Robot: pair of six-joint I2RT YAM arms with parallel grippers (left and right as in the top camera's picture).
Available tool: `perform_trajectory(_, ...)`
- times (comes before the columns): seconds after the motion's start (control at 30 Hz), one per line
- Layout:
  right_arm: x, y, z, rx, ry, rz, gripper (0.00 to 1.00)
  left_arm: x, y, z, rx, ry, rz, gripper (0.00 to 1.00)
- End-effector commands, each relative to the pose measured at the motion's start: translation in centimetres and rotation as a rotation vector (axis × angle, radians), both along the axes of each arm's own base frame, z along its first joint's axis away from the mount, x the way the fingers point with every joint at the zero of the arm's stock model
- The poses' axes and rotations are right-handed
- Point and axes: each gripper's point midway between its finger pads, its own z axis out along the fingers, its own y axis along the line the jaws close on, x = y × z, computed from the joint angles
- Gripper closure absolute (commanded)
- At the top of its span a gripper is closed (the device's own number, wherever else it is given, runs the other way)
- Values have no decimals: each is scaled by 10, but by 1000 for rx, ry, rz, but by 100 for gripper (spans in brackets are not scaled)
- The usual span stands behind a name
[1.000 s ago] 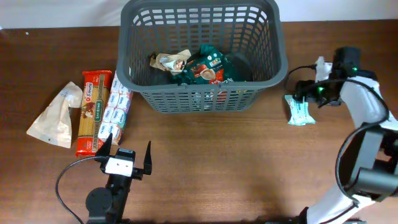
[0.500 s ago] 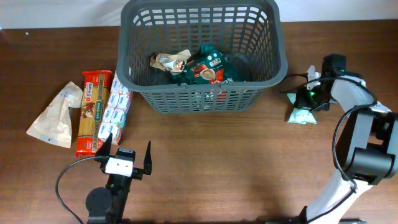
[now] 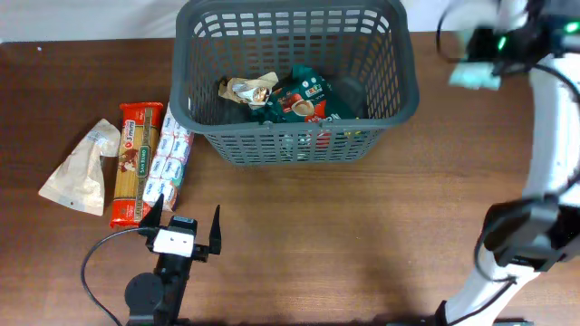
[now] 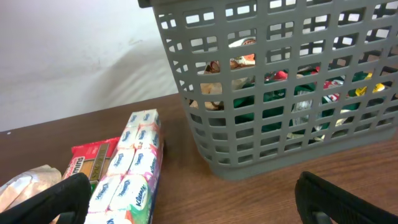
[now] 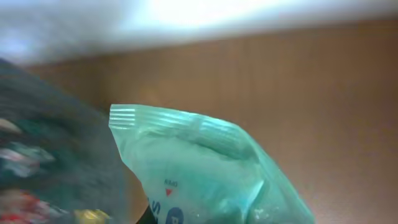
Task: Pack container
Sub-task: 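Carry the wipes pack into the basket and release it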
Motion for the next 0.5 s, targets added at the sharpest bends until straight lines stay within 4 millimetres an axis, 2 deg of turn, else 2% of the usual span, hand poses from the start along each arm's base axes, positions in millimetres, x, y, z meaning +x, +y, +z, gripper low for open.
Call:
perform_trajectory(0.0, -24, 75, 120, -29, -288, 182, 96, 0, -3, -3, -6, 7, -15, 1)
perform_trajectory(0.03, -30, 99, 138, -48, -339, 248, 96, 0, -3, -3, -6, 7, -15, 1)
perform_trajectory(0.07, -35, 121, 147, -66, -370, 309, 97, 0, -3, -3, -6, 7, -15, 1)
perform_trajectory(0.13, -44, 168, 149, -113, -401, 453, 96, 0, -3, -3, -6, 7, -15, 1)
perform_trajectory(0.17, -46, 187, 143, -139, -398, 519, 96, 0, -3, -3, -6, 7, -15, 1)
perform_trajectory(0.23, -45, 221, 121, -164, -364, 620, 96, 0, -3, -3, -6, 7, -15, 1)
perform_trajectory(0.3, -39, 250, 87, -164, -298, 685, 96, 0, -3, -3, -6, 7, -15, 1)
perform_trajectory(0.4, -22, 279, 30, -157, -189, 738, 96, 0, -3, -3, -6, 7, -15, 1)
perform_trajectory(0.47, -11, 289, -6, -154, -126, 753, 96, 0, -3, -3, -6, 7, -15, 1)
